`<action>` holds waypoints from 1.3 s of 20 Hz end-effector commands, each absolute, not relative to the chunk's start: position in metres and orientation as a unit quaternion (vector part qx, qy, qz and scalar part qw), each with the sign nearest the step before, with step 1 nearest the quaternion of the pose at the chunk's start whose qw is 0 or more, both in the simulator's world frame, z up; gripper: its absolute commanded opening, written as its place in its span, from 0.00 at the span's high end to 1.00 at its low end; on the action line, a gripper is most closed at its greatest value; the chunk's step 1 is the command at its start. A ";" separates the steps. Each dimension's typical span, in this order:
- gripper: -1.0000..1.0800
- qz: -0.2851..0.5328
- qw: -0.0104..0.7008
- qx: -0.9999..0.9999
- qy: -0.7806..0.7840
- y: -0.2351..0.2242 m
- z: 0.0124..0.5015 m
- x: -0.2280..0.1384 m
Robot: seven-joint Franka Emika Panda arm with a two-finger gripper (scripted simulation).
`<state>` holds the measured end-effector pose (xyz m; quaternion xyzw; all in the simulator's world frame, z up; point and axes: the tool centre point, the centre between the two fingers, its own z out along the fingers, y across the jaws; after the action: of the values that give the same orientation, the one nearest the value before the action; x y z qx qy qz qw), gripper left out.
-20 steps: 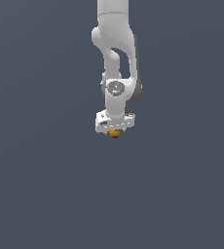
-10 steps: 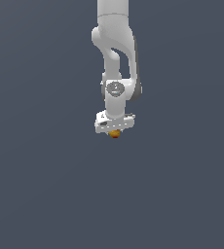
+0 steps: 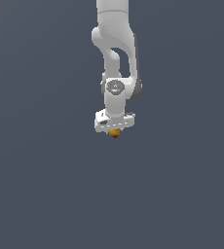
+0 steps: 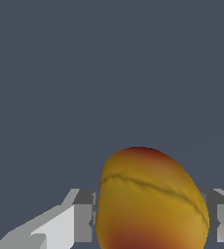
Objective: Pick up the object and move it to a goal position.
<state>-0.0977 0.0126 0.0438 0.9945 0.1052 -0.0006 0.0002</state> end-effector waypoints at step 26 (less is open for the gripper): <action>1.00 0.000 0.000 0.994 0.106 -0.009 0.273 -0.064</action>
<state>-0.0662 -0.0075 0.2569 0.9944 0.1057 0.0001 -0.0004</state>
